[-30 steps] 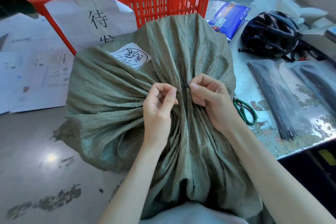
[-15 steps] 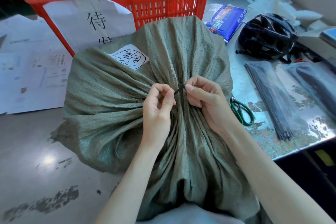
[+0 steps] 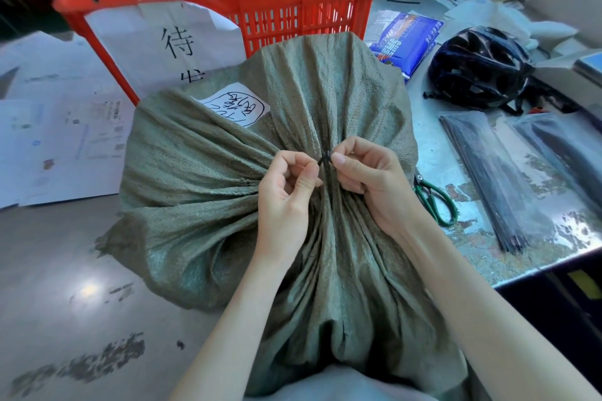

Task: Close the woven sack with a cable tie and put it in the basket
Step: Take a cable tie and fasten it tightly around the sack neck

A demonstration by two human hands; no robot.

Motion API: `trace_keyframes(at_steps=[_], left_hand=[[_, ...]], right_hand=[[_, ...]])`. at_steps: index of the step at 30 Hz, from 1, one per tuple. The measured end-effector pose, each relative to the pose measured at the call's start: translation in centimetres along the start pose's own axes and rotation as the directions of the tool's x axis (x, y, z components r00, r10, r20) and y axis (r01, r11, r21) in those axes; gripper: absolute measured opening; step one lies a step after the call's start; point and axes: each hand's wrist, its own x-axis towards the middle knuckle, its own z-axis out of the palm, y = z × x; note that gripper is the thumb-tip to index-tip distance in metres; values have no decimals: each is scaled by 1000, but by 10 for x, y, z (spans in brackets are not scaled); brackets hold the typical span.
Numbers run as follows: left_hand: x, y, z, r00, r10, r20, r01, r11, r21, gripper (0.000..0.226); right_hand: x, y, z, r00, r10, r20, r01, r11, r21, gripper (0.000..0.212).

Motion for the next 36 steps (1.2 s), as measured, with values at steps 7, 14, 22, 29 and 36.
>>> trace_keyframes(at_steps=[7, 14, 22, 29, 36], left_hand=[[3, -1, -5, 999, -1, 43, 1, 1000, 2, 11], [5, -1, -4, 998, -13, 55, 16, 999, -50, 11], [6, -4, -6, 999, -14, 47, 19, 995, -103, 11], [2, 1, -6, 997, 42, 72, -45, 998, 51, 10], [-2, 7, -4, 991, 93, 91, -109, 974, 197, 10]], right_hand=[[0, -3, 0, 999, 32, -7, -32, 999, -25, 12], [0, -1, 2, 999, 37, -32, -39, 998, -44, 16], [-1, -1, 3, 1000, -25, 12, 26, 988, -154, 15], [-2, -8, 1, 990, -111, -91, 90, 974, -209, 13], [-3, -26, 3, 995, -103, 1, 82, 786, -612, 41]])
